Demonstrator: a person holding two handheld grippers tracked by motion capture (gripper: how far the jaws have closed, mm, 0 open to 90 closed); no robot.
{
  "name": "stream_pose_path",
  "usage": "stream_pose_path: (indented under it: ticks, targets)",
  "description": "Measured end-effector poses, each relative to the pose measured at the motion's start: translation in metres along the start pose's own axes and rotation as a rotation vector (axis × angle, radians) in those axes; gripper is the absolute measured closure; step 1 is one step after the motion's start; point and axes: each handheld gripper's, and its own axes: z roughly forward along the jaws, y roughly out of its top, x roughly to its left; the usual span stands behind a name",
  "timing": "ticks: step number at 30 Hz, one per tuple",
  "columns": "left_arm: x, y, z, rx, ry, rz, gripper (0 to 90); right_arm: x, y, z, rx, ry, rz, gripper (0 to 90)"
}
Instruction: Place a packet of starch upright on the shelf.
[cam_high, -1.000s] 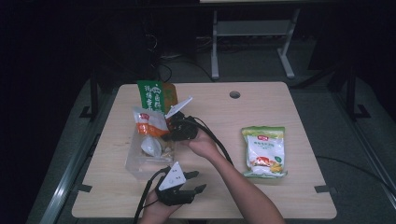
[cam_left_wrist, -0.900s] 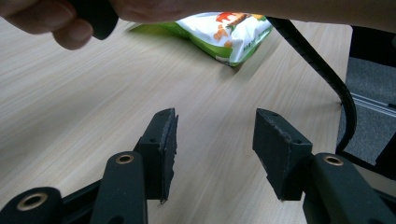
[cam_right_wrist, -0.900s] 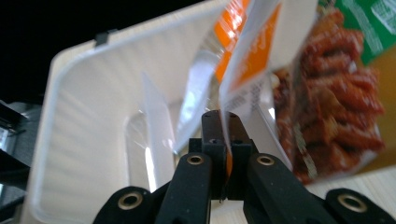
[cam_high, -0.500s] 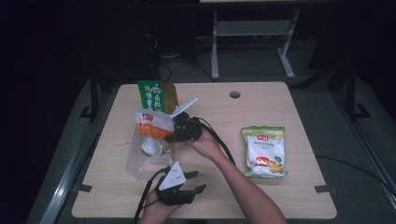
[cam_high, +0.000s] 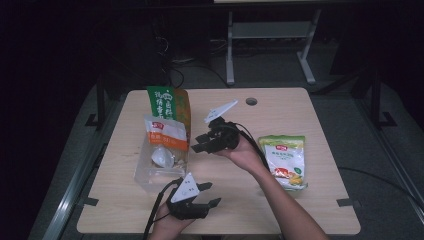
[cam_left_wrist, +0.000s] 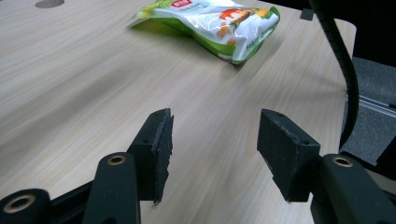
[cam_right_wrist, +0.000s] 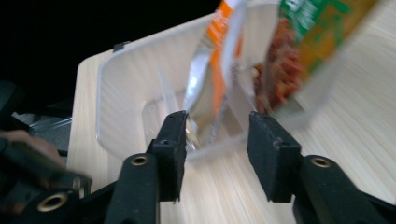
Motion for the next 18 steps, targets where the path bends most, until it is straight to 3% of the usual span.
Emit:
stream_pose_path:
  ticks: [10,18]
  targets:
    - [0.0,-0.001,0.003,-0.002,-0.002,-0.021,42.6,-0.011,-0.035,-0.052,0.006,-0.078,0.055,47.8]
    - [0.0,-0.001,0.005,0.006,-0.002,-0.015,41.7,-0.024,-0.067,-0.087,0.021,-0.15,0.117,42.3]
